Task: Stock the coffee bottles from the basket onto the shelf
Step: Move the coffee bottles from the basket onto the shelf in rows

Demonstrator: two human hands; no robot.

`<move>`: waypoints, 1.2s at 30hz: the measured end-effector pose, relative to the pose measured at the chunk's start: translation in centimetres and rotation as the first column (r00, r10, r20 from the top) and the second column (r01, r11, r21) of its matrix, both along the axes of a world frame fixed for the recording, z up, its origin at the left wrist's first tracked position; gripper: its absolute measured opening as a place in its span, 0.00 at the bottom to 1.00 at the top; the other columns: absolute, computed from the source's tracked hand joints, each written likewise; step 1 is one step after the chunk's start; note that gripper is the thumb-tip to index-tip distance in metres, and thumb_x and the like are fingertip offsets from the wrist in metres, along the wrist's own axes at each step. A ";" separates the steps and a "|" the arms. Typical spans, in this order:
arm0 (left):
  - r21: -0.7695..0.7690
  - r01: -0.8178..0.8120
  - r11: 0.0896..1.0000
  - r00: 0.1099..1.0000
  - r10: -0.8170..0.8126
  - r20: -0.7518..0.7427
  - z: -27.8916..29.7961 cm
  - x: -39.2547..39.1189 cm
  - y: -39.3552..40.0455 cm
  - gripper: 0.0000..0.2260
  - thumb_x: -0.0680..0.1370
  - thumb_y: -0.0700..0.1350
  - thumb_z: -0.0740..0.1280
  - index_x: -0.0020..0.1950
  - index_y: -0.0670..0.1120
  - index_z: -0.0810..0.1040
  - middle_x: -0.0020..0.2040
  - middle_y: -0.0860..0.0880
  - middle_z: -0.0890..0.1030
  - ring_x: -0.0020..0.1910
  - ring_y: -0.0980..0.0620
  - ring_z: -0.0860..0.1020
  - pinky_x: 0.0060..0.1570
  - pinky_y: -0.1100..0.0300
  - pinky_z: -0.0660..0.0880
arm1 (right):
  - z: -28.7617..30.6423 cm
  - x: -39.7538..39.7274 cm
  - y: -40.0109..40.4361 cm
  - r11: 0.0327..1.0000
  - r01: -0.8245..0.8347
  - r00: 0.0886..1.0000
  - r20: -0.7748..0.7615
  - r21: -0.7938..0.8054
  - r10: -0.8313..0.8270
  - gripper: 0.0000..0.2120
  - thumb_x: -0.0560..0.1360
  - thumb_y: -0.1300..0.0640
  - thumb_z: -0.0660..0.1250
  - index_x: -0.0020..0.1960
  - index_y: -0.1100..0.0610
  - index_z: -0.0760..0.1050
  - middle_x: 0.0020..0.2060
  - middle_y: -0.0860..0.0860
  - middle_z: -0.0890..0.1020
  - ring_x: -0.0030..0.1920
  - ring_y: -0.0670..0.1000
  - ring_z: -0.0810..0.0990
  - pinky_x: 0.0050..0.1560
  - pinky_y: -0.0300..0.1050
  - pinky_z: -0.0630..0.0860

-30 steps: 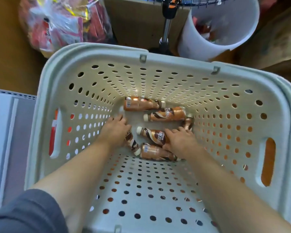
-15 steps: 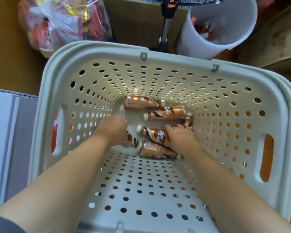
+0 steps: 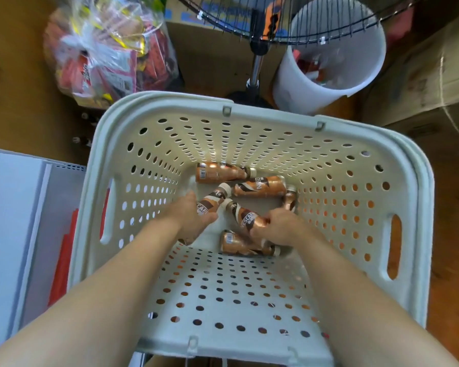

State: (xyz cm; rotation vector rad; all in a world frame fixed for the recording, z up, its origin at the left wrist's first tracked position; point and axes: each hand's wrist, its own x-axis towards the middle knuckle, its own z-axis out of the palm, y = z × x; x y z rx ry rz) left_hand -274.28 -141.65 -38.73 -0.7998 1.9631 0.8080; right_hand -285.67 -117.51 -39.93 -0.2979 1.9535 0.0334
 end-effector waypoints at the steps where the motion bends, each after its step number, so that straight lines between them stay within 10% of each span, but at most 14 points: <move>1: 0.013 -0.034 0.999 0.999 0.034 0.015 0.5 0.2 0.2 0.37 0.78 0.66 0.71 0.78 0.45 0.66 0.61 0.43 0.82 0.56 0.41 0.83 0.51 0.52 0.77 | 0.3 0.3 0.2 0.998 0.057 0.998 0.041 -0.011 -0.056 0.28 0.76 0.35 0.73 0.66 0.55 0.82 0.56 0.52 0.84 0.56 0.55 0.84 0.58 0.54 0.83; 7: 0.090 -0.248 0.965 0.968 0.244 0.056 3.4 0.3 1.9 0.31 0.78 0.69 0.67 0.69 0.48 0.65 0.51 0.47 0.82 0.46 0.45 0.86 0.55 0.46 0.84 | 2.6 2.2 0.3 0.938 0.328 0.941 0.129 -0.108 -0.314 0.23 0.75 0.33 0.71 0.58 0.51 0.81 0.51 0.52 0.87 0.47 0.54 0.89 0.55 0.60 0.87; 12: 0.238 -0.389 0.890 0.913 0.407 -0.028 5.5 1.0 2.7 0.55 0.60 0.88 0.57 0.74 0.51 0.66 0.65 0.42 0.83 0.60 0.38 0.85 0.62 0.36 0.82 | 5.5 3.7 0.1 0.748 0.624 0.779 0.252 -0.226 -0.573 0.29 0.72 0.26 0.74 0.61 0.47 0.80 0.56 0.49 0.86 0.55 0.53 0.88 0.61 0.59 0.85; 16: 0.395 -0.550 0.736 0.793 0.608 -0.027 10.4 0.8 3.7 0.42 0.75 0.79 0.62 0.76 0.49 0.67 0.66 0.48 0.82 0.61 0.44 0.83 0.68 0.40 0.78 | 8.8 5.4 -0.7 0.530 0.780 0.625 0.373 -0.333 -0.686 0.27 0.75 0.35 0.78 0.70 0.42 0.78 0.59 0.46 0.88 0.60 0.52 0.88 0.62 0.63 0.86; 22: 0.634 -0.578 0.513 0.635 0.771 -0.045 16.9 2.4 4.0 0.10 0.86 0.45 0.63 0.68 0.50 0.75 0.58 0.43 0.86 0.49 0.48 0.88 0.45 0.54 0.85 | 15.3 6.4 -1.3 0.349 0.813 0.555 0.440 -0.466 -0.706 0.36 0.76 0.44 0.80 0.77 0.25 0.67 0.68 0.46 0.85 0.66 0.55 0.86 0.65 0.67 0.83; 36: 0.729 -0.369 0.577 0.447 0.797 -0.405 27.8 5.6 3.3 0.29 0.75 0.58 0.76 0.73 0.64 0.71 0.66 0.50 0.83 0.63 0.52 0.85 0.60 0.48 0.84 | 29.9 9.3 -2.4 0.268 0.538 0.692 0.237 -0.799 -0.682 0.39 0.75 0.45 0.75 0.80 0.26 0.61 0.73 0.41 0.79 0.69 0.43 0.81 0.67 0.53 0.84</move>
